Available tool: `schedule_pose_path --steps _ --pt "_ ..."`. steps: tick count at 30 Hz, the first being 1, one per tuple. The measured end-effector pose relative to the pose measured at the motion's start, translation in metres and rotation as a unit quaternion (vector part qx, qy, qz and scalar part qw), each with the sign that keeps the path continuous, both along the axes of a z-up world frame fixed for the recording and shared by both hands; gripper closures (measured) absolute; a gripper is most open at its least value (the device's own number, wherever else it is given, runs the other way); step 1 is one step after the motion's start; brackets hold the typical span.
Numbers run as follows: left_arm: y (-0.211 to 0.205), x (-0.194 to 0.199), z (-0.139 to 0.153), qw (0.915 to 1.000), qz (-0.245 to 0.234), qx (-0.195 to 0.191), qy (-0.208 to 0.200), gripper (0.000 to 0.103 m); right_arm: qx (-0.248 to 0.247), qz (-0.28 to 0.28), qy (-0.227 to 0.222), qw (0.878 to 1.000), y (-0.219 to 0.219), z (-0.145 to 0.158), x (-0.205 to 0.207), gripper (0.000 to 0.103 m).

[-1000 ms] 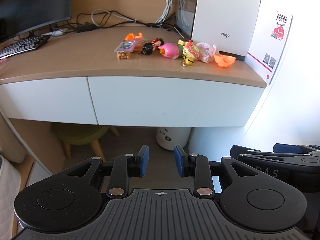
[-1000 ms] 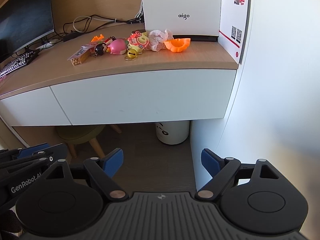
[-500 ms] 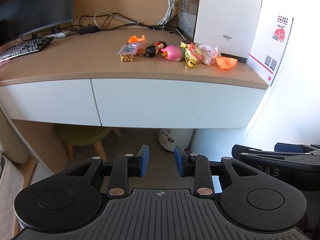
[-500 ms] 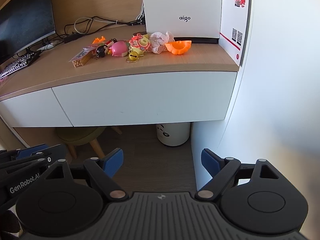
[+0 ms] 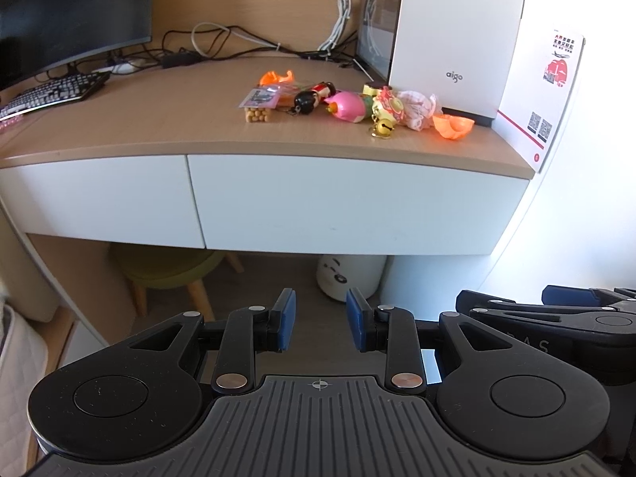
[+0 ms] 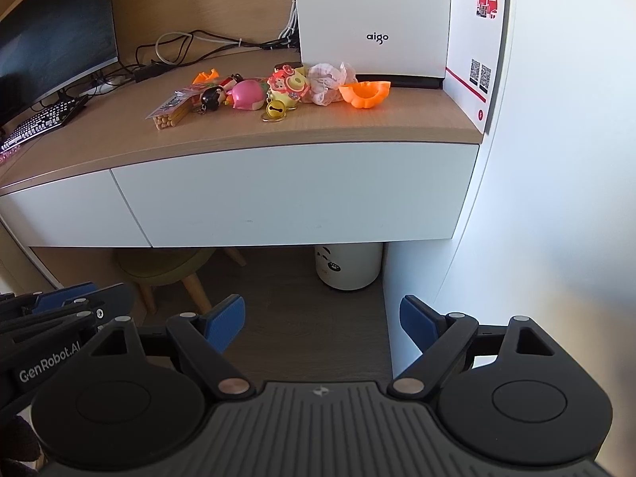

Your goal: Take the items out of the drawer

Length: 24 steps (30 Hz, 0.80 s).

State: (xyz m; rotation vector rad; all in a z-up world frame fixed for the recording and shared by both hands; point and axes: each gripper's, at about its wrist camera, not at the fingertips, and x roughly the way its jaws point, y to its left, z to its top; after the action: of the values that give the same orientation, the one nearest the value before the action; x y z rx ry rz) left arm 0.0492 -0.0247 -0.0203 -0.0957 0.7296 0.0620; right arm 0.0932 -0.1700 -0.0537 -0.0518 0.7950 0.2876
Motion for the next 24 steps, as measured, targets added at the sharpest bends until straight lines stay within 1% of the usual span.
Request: schedule_pose_path --steps 24 --pt "0.0052 -0.0072 -0.0009 1.0 0.004 -0.002 0.002 0.071 0.0 0.003 0.003 1.0 0.0023 -0.0005 -0.0034 0.017"
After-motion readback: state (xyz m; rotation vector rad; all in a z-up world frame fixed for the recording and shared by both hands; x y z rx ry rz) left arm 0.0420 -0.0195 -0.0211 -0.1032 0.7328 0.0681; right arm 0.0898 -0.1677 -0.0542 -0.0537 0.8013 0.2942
